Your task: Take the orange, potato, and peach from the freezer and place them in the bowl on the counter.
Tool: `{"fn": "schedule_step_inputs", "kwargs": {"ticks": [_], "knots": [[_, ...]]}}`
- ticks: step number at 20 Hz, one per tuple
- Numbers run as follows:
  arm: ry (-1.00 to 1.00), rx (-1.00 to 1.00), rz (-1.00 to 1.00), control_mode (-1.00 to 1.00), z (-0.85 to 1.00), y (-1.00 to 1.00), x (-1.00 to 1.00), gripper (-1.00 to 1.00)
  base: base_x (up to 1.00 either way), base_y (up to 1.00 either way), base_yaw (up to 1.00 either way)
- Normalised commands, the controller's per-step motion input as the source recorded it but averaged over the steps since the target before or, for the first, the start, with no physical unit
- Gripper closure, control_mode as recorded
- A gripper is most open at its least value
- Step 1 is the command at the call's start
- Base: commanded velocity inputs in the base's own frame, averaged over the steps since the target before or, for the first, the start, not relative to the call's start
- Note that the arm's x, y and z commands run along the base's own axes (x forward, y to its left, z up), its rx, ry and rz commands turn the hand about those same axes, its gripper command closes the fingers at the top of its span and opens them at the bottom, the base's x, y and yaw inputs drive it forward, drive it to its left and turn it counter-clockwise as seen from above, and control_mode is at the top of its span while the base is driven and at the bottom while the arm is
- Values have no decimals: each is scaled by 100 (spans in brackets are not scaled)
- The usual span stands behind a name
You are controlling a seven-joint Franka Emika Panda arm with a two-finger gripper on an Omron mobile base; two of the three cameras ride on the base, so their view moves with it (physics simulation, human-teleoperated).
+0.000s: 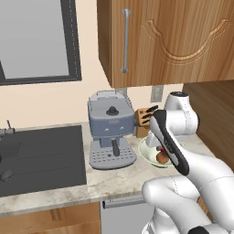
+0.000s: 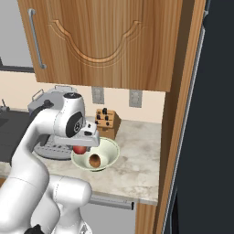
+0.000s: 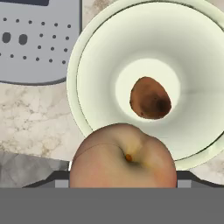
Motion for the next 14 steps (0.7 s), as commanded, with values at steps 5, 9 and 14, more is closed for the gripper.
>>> {"fn": "schedule_step_inputs", "kwargs": {"ticks": [5, 9, 14], "knots": [[0, 0, 10, -100, -70, 0, 74, 100, 0, 0, 0], [0, 0, 7, -100, -54, 0, 54, 100, 0, 0, 0], [0, 0, 4, -100, -38, 1, 33, 100, 0, 0, 0]]}}
